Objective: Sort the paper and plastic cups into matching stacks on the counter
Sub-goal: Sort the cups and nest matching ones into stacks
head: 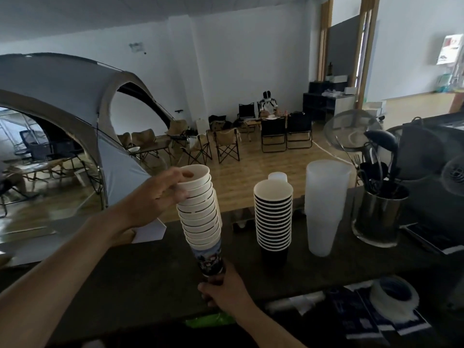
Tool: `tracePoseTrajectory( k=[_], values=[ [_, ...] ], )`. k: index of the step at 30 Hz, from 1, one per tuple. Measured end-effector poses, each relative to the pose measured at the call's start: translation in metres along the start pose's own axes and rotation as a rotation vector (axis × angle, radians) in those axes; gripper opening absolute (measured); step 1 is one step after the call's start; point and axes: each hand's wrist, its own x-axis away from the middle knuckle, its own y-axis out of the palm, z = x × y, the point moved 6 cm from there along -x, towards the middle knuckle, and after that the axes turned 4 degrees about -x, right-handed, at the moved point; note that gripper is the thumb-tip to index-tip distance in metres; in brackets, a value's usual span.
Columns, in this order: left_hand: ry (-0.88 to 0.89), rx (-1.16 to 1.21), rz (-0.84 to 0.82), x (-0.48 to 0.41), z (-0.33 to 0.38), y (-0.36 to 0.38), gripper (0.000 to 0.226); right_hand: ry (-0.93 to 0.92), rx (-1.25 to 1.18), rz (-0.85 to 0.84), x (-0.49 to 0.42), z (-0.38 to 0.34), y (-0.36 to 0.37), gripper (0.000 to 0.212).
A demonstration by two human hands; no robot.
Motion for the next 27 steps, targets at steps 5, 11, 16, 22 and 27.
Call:
tracePoseTrajectory(
  k=[5, 11, 16, 22, 27],
  values=[
    [0.033, 0.083, 0.023, -0.004, -0.017, -0.007, 0.049, -0.088, 0.279, 0.225, -0.006, -0.009, -0.006, 0.071],
    [0.162, -0.026, 0.132, -0.002, -0.023, -0.013, 0.037, -0.159, 0.513, 0.299, -0.017, -0.03, 0.003, 0.07],
    [0.142, 0.01, 0.391, 0.007, -0.042, -0.059, 0.027, -0.358, 0.424, 0.251, -0.006, -0.062, 0.02, 0.055],
    [0.077, 0.136, 0.728, 0.004, -0.046, -0.141, 0.02, -0.55, 0.084, 0.232, 0.023, -0.123, 0.03, 0.059],
    [-0.124, 0.874, 0.748, -0.01, -0.115, -0.156, 0.045, -0.823, 0.017, 0.439, 0.094, -0.214, -0.003, 0.065]
  ],
)
